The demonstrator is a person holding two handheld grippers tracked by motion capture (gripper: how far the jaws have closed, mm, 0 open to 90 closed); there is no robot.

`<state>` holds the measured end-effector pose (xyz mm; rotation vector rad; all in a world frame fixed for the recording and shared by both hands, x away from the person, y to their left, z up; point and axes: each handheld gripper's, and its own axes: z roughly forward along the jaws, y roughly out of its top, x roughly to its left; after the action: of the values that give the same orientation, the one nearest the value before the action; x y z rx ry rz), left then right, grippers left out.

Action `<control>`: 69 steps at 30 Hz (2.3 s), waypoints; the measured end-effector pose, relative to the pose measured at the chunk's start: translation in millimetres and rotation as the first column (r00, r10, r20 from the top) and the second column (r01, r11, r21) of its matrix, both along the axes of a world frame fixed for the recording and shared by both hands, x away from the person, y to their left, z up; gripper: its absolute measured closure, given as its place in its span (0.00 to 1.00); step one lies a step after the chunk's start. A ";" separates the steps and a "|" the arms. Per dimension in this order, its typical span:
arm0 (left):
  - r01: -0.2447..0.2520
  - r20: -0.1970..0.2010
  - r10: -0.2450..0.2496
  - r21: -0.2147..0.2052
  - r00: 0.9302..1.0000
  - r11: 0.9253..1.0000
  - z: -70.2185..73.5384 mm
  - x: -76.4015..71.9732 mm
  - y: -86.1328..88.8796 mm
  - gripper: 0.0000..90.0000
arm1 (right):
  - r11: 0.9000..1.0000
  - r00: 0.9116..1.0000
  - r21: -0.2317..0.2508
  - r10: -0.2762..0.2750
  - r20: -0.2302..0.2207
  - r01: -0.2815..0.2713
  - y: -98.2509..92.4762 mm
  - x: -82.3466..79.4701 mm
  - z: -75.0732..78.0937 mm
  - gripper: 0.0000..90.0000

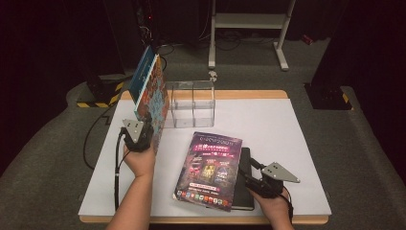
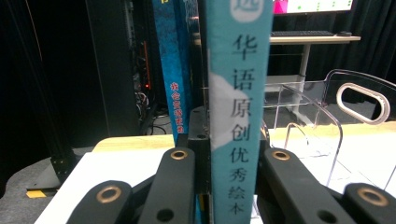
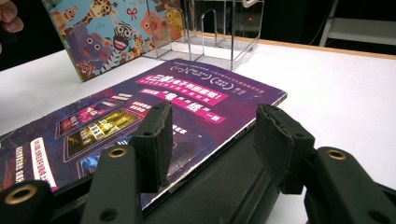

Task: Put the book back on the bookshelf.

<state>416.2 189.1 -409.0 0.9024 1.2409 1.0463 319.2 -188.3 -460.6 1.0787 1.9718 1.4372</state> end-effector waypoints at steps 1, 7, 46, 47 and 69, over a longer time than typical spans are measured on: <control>0.002 -0.002 -0.002 -0.003 1.000 1.000 0.1 -0.1 0.3 0.88 | 1.000 1.000 0.000 0.000 -0.001 0.000 0.0 0.2 -0.1 0.52; 0.027 -0.006 -0.027 -0.011 1.000 1.000 -0.1 -3.9 3.2 0.87 | 1.000 1.000 -0.003 0.002 -0.003 -0.002 1.0 0.2 -0.6 0.52; 0.045 -0.015 -0.045 -0.048 0.999 0.998 -17.5 -28.2 11.3 0.89 | 1.000 1.000 -0.019 0.009 -0.012 -0.010 5.5 -0.9 -3.9 0.52; 0.044 -0.014 -0.045 -0.054 0.999 0.998 -17.4 -28.1 12.1 0.89 | 1.000 1.000 -0.019 0.009 -0.010 -0.009 5.5 -0.9 -3.8 0.52; 0.131 -0.075 -0.134 -0.035 0.988 0.991 -33.1 -39.3 29.3 0.64 | 0.999 0.999 -0.039 0.014 -0.031 -0.015 8.5 0.0 -7.5 0.49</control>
<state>376.9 218.4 -442.1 0.9960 1.2394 0.8926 319.2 -179.8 -468.1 1.0773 2.0243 1.3912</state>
